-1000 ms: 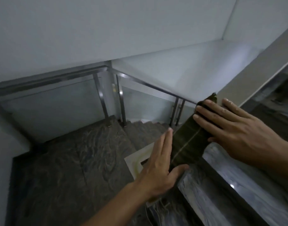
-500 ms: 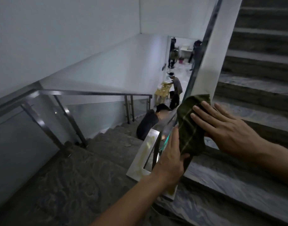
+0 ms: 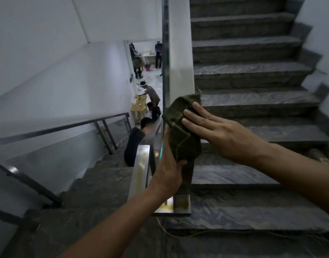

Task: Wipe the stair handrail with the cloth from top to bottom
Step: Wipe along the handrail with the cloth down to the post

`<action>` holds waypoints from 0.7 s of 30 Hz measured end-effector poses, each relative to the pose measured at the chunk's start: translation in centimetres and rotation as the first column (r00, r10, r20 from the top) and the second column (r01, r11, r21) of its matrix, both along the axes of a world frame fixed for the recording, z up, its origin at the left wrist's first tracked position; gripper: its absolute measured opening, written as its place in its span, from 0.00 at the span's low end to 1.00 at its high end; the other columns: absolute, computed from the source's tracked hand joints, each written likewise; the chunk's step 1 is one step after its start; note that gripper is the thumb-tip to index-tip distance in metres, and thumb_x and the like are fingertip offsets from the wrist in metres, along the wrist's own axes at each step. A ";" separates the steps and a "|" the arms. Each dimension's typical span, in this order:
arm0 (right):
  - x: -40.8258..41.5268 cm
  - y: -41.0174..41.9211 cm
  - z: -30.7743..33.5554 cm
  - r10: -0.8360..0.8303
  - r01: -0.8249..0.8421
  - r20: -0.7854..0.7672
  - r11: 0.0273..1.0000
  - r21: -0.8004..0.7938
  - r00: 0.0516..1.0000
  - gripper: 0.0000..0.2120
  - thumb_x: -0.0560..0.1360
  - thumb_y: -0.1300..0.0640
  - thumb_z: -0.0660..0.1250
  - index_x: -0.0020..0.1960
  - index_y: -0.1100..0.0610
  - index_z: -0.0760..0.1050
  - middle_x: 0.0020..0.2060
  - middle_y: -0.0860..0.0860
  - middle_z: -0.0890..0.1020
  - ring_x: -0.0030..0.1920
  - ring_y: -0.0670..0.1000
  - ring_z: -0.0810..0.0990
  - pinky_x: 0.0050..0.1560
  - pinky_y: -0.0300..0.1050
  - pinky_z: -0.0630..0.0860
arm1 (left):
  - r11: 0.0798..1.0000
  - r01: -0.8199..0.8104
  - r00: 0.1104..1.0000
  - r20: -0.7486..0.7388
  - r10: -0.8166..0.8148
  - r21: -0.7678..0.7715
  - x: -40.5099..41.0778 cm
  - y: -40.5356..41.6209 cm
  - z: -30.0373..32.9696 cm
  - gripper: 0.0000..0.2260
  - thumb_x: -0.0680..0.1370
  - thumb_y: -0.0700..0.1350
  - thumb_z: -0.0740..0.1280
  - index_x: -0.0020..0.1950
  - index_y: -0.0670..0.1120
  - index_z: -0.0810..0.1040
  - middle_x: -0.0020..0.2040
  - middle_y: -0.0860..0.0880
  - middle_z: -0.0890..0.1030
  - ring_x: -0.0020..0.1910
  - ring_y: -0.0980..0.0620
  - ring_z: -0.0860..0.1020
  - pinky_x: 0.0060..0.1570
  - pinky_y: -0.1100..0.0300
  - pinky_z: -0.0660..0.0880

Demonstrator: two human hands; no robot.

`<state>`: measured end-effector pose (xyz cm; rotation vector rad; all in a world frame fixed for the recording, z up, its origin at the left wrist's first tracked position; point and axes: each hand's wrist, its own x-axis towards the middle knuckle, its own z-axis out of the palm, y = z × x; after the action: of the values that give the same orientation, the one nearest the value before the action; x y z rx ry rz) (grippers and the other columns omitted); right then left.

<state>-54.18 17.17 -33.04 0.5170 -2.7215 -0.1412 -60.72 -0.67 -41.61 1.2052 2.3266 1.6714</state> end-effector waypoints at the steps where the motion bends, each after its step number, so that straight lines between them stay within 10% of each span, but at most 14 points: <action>1: 0.5 -0.4 -0.6 -0.022 0.022 -0.003 0.999 -0.023 1.000 0.31 0.74 0.67 0.60 0.75 0.58 0.56 0.75 0.58 0.58 0.76 0.57 0.50 0.70 0.59 0.64 | 1.000 0.017 1.000 -0.024 -0.017 -0.007 -0.3 -0.1 -0.8 0.37 0.76 0.34 0.64 0.78 0.41 0.44 0.79 0.42 0.52 0.78 0.48 0.54 0.73 0.43 0.60; 12: 3.8 -8.6 -12.0 -0.415 0.373 -0.303 0.908 -0.189 0.858 0.24 0.74 0.72 0.56 0.69 0.65 0.66 0.72 0.63 0.62 0.71 0.67 0.63 0.64 0.63 0.70 | 0.879 0.432 0.872 -0.155 -0.464 -0.201 -4.0 -4.1 -7.1 0.40 0.79 0.41 0.59 0.75 0.54 0.30 0.78 0.50 0.32 0.78 0.50 0.40 0.76 0.54 0.52; 16: 3.8 -11.1 -17.5 -0.543 0.468 -0.201 0.823 -0.322 0.815 0.32 0.68 0.77 0.62 0.71 0.63 0.65 0.72 0.61 0.61 0.71 0.66 0.63 0.62 0.59 0.74 | 0.754 0.414 0.779 -0.231 -0.583 -0.510 -5.2 -6.4 -9.0 0.46 0.73 0.27 0.61 0.74 0.47 0.28 0.75 0.50 0.26 0.76 0.50 0.34 0.74 0.48 0.58; 21: 3.6 -13.8 -21.9 -0.650 0.594 0.001 0.694 -0.408 0.760 0.36 0.63 0.77 0.70 0.69 0.63 0.67 0.71 0.60 0.63 0.69 0.65 0.65 0.60 0.57 0.75 | 0.520 0.265 0.710 -0.200 -0.675 -0.812 -5.9 -7.4 -10.4 0.38 0.78 0.34 0.59 0.76 0.42 0.33 0.76 0.44 0.31 0.75 0.47 0.32 0.76 0.47 0.39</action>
<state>-50.58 3.36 -54.94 -0.5379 -2.5616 0.1847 -66.58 -8.11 -52.00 1.9319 2.1337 0.1283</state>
